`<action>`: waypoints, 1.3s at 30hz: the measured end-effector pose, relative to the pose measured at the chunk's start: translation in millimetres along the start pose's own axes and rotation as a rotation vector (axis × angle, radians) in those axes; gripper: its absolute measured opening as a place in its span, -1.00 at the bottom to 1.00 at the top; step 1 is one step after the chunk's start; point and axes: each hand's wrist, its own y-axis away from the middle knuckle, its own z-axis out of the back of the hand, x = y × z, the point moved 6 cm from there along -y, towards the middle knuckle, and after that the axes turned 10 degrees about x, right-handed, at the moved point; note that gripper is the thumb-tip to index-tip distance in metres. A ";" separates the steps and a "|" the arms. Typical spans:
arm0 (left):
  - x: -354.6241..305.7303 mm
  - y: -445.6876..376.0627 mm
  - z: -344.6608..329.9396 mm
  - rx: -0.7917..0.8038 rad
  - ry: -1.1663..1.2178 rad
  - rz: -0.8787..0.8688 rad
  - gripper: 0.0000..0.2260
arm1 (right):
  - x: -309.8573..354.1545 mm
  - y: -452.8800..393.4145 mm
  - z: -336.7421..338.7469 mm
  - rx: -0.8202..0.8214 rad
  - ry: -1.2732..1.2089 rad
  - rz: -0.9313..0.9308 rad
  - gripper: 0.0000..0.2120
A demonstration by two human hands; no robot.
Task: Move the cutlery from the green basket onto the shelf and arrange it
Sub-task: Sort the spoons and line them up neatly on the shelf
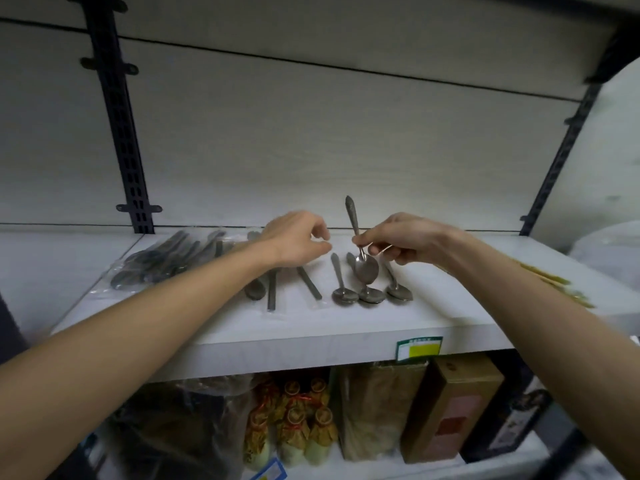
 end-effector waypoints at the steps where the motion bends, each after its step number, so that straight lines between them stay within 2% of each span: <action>1: -5.4 -5.0 -6.8 0.025 -0.015 -0.006 -0.77 | -5.0 1.7 3.3 -0.004 0.005 -0.009 -0.85; 7: -18.0 -22.0 -32.5 0.114 -0.041 -0.024 -0.67 | -22.2 3.8 2.8 0.048 0.088 -0.090 -0.83; 12: -13.1 -24.0 -41.1 0.154 -0.075 -0.013 -0.71 | -17.6 2.3 -6.6 0.117 0.151 -0.107 -0.83; 19: -9.6 -27.0 -45.5 0.175 -0.082 -0.019 -0.71 | -17.1 -1.1 -6.0 0.097 0.364 -0.156 -0.85; 29: -11.0 -24.2 -48.0 0.168 -0.096 -0.020 -0.74 | -12.7 2.4 -12.0 0.097 0.464 -0.165 -0.87; 36: -3.1 -14.8 -24.4 0.048 -0.069 0.000 -0.72 | 8.8 -5.1 -10.3 -0.076 0.391 -0.031 -0.79; 39: 14.2 -5.0 1.5 -0.029 -0.084 0.033 -0.76 | 28.4 -13.0 -21.7 -0.097 0.362 0.068 -0.76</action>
